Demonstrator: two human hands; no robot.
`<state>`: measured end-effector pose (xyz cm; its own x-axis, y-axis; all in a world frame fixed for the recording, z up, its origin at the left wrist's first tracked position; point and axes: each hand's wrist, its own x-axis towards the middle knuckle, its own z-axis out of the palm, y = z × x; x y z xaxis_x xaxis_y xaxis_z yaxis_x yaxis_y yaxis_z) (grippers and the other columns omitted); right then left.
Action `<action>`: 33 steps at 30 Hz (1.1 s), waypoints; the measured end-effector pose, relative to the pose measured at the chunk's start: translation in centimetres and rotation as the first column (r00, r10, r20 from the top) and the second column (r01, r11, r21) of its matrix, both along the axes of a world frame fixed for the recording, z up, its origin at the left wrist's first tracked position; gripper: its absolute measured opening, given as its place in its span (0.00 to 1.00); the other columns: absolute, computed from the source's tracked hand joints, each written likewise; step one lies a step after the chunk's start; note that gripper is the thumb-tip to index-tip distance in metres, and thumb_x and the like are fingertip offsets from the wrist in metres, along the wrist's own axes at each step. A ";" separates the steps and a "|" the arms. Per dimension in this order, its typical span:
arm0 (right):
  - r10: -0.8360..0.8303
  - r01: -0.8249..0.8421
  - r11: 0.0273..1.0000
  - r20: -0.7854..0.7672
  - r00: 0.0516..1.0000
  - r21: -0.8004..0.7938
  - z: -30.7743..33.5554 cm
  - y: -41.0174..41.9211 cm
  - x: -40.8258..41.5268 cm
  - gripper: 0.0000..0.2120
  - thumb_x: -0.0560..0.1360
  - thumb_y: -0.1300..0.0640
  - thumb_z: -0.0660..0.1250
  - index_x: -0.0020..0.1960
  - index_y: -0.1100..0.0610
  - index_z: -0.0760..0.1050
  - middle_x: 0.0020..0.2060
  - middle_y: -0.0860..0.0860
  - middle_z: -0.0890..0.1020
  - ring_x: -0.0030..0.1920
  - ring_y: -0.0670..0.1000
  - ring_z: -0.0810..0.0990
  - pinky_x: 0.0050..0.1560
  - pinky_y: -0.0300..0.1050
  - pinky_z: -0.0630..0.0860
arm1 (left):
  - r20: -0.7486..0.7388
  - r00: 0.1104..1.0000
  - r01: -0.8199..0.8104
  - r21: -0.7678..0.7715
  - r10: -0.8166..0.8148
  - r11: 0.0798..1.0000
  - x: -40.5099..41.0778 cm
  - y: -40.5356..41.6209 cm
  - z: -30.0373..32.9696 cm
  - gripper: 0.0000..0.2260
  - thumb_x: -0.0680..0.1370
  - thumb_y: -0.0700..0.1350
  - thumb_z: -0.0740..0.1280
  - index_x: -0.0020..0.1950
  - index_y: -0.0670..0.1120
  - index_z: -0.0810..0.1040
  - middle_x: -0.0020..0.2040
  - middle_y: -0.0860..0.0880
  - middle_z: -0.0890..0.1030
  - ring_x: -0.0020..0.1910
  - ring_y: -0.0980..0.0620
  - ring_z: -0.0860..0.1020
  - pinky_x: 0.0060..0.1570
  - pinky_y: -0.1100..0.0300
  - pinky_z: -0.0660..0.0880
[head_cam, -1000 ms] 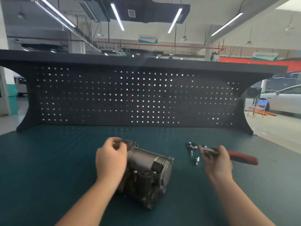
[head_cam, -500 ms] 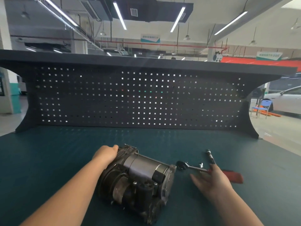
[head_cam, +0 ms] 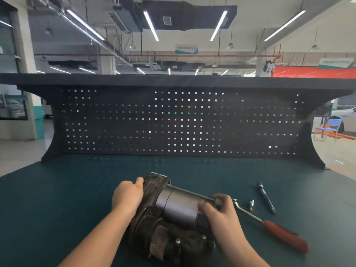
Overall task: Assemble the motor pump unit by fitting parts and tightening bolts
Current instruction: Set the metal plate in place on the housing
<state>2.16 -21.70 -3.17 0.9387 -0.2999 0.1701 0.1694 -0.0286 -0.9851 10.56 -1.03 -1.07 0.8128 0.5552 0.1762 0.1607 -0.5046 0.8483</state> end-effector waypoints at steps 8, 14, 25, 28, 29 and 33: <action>0.066 -0.085 0.996 0.462 0.884 0.019 1.4 -1.6 -0.5 0.05 0.71 0.66 0.69 0.41 0.59 0.75 0.43 0.45 0.81 0.40 0.39 0.77 0.39 0.26 0.71 | 0.509 0.850 0.194 -0.543 0.136 0.817 -6.3 -1.3 0.3 0.15 0.79 0.46 0.63 0.32 0.47 0.77 0.28 0.55 0.75 0.32 0.56 0.75 0.37 0.61 0.69; 0.033 -0.025 0.999 0.707 0.707 -0.021 2.1 -1.9 -1.8 0.17 0.71 0.65 0.66 0.28 0.58 0.62 0.35 0.50 0.75 0.43 0.50 0.78 0.46 0.35 0.72 | 0.587 0.774 0.373 -0.726 0.237 0.578 -9.9 -2.1 -1.1 0.21 0.79 0.41 0.57 0.36 0.54 0.86 0.36 0.60 0.84 0.37 0.66 0.81 0.37 0.70 0.76; 0.087 -0.009 0.994 0.766 0.636 -0.104 1.3 -2.3 -3.4 0.07 0.68 0.72 0.63 0.43 0.62 0.72 0.39 0.52 0.78 0.45 0.55 0.81 0.52 0.40 0.77 | 0.721 0.693 0.573 -0.554 0.002 0.604 -13.9 0.7 0.8 0.16 0.77 0.54 0.59 0.50 0.52 0.86 0.51 0.55 0.85 0.50 0.59 0.83 0.48 0.57 0.75; 0.243 -0.094 0.966 0.730 0.639 -0.239 3.3 -3.9 -2.9 0.07 0.69 0.63 0.69 0.33 0.58 0.76 0.35 0.53 0.78 0.41 0.56 0.80 0.46 0.44 0.78 | 0.716 0.584 0.434 0.123 -0.382 0.893 -13.9 0.9 1.5 0.19 0.69 0.57 0.64 0.57 0.53 0.81 0.60 0.59 0.80 0.61 0.67 0.74 0.54 0.75 0.69; 0.267 -0.226 0.962 0.691 0.672 -0.151 4.1 -4.7 -2.1 0.10 0.70 0.56 0.71 0.32 0.59 0.77 0.33 0.54 0.79 0.38 0.56 0.80 0.42 0.45 0.79 | 0.686 0.594 0.392 0.209 -0.419 0.896 -13.8 0.9 1.9 0.19 0.67 0.57 0.64 0.53 0.51 0.82 0.57 0.55 0.82 0.59 0.67 0.75 0.53 0.78 0.68; 0.369 -0.335 0.927 0.253 0.894 -0.169 5.3 -6.4 4.4 0.11 0.75 0.67 0.66 0.35 0.59 0.79 0.36 0.58 0.82 0.39 0.53 0.80 0.40 0.39 0.78 | 0.667 0.592 0.253 0.378 -0.451 0.891 -14.1 1.1 1.9 0.20 0.77 0.60 0.61 0.45 0.46 0.84 0.50 0.45 0.81 0.53 0.61 0.77 0.55 0.76 0.68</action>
<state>6.57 -28.14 2.12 0.8893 0.0801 0.4502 0.4536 -0.0298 -0.8907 -3.57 0.03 0.79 0.4871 0.1180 0.8653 -0.6814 -0.5685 0.4610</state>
